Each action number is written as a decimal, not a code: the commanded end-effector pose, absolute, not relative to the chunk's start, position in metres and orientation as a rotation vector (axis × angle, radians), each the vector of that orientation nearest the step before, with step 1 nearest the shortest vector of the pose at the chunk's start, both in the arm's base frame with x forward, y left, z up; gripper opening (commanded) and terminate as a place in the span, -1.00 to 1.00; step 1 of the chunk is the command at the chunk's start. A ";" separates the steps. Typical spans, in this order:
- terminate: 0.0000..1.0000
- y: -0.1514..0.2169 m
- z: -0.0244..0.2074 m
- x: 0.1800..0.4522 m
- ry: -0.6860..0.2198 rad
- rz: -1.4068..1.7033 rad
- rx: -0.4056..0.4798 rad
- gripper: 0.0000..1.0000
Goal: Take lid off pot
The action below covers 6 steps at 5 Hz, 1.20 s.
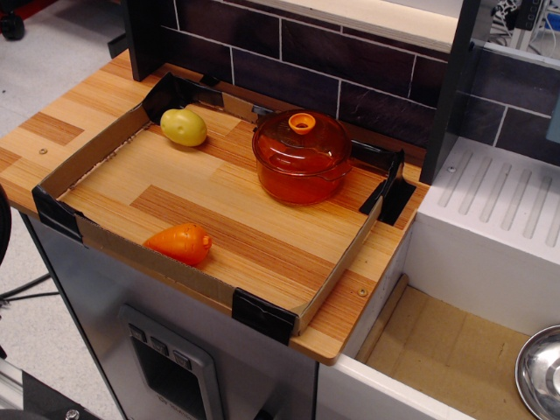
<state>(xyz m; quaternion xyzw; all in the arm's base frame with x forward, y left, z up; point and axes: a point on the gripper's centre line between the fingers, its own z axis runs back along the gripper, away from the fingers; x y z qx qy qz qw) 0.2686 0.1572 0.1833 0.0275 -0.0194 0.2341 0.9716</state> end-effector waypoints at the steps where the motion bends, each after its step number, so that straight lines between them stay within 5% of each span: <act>1: -1.00 0.157 0.183 0.269 -0.039 0.473 0.056 1.00; 3: -1.00 0.067 0.178 0.291 -0.081 0.408 0.052 1.00; 6: -1.00 -0.004 0.113 0.330 -0.076 0.413 0.059 1.00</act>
